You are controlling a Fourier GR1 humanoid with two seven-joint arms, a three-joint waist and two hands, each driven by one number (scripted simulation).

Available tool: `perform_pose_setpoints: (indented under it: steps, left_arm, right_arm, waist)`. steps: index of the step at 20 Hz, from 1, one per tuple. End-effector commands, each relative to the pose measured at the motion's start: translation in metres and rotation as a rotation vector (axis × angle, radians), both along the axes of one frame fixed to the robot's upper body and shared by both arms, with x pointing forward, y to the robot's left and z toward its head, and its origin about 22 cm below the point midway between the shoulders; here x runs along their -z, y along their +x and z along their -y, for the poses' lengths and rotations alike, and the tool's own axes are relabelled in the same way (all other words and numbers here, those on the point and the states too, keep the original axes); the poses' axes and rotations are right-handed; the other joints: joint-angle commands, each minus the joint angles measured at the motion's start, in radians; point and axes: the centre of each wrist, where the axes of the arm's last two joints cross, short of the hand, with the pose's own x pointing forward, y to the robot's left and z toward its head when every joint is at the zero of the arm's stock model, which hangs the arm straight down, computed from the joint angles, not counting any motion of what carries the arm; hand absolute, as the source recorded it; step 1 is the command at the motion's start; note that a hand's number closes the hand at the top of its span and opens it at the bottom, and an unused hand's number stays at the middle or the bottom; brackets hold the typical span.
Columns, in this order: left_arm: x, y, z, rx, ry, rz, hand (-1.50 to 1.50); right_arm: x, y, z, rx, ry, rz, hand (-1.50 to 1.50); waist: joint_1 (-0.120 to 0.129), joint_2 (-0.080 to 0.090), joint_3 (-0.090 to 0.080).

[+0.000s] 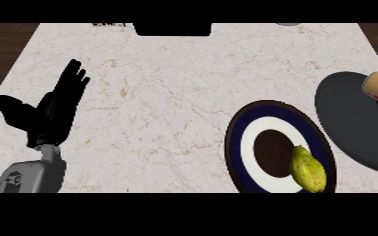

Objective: Pick the can from the plate and place it in the pan

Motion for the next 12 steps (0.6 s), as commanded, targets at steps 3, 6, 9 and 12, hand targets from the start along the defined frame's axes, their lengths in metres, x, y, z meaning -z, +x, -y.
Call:
perform_pose_setpoints:
  steps: [3,6,9,12]
  left_arm:
    - [0.004,-0.002,0.004,0.011,-0.007,-0.001,0.0]
    - [-0.009,0.013,0.006,0.026,0.008,0.007,0.0]
    - [-0.007,0.014,0.013,0.011,0.008,0.012,0.0]
    - [-0.018,-0.003,0.003,0.01,-0.002,0.013,0.0]
  right_arm:
    - [0.062,0.023,0.008,-0.024,-0.033,-0.051,1.5]
    - [0.066,0.034,0.015,0.048,0.005,-0.175,1.5]
    - [0.079,0.03,0.023,0.151,0.087,-0.276,-1.5]
    - [0.087,0.035,0.026,0.092,0.111,-0.301,-1.5]
  waist:
    - [0.005,0.001,0.0]
    - [0.009,0.005,0.001]
    - [0.006,0.005,0.001]
    - [0.011,0.001,0.001]
